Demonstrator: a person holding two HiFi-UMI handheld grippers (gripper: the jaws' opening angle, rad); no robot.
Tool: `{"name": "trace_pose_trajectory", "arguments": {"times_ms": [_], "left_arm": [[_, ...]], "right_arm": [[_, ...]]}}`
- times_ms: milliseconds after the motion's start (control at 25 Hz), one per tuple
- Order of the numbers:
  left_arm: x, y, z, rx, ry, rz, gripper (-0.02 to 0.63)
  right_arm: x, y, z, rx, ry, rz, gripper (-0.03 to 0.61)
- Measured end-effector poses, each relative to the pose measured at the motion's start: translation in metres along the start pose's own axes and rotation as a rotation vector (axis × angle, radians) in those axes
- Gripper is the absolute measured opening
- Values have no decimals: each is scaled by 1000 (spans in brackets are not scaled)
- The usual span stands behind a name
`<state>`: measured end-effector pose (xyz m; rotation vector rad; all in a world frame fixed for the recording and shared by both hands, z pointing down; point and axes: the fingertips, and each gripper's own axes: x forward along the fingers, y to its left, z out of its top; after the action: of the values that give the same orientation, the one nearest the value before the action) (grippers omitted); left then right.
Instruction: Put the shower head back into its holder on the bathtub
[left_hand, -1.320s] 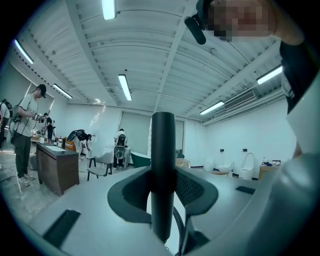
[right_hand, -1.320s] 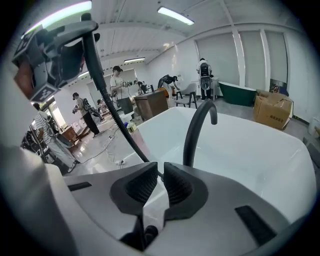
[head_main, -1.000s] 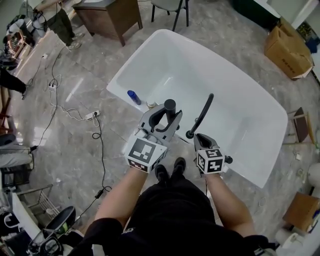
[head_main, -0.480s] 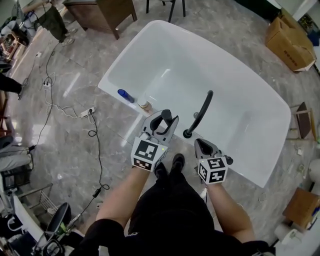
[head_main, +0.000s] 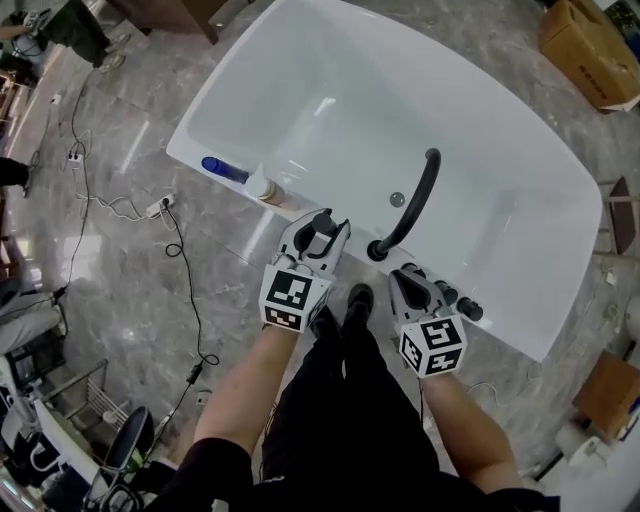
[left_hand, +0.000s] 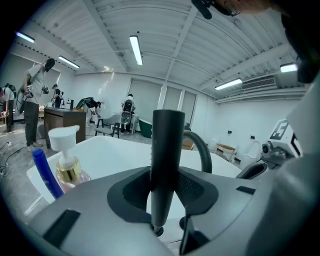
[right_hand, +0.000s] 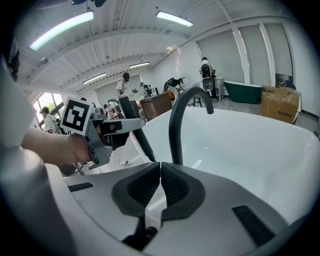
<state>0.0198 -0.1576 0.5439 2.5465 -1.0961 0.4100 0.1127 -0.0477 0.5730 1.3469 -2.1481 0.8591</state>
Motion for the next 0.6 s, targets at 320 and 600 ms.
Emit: {"name": "trace_pose_trajectory", "arguments": {"times_ms": [320,600], "left_arm": [[28,2,-57,9,63,-34,141],[45,2,-81,44,83,-29,141]], "right_arm": [[17,-10,-32,35,33,0,18],[17,-21,-42,53,33,-9,15]]}}
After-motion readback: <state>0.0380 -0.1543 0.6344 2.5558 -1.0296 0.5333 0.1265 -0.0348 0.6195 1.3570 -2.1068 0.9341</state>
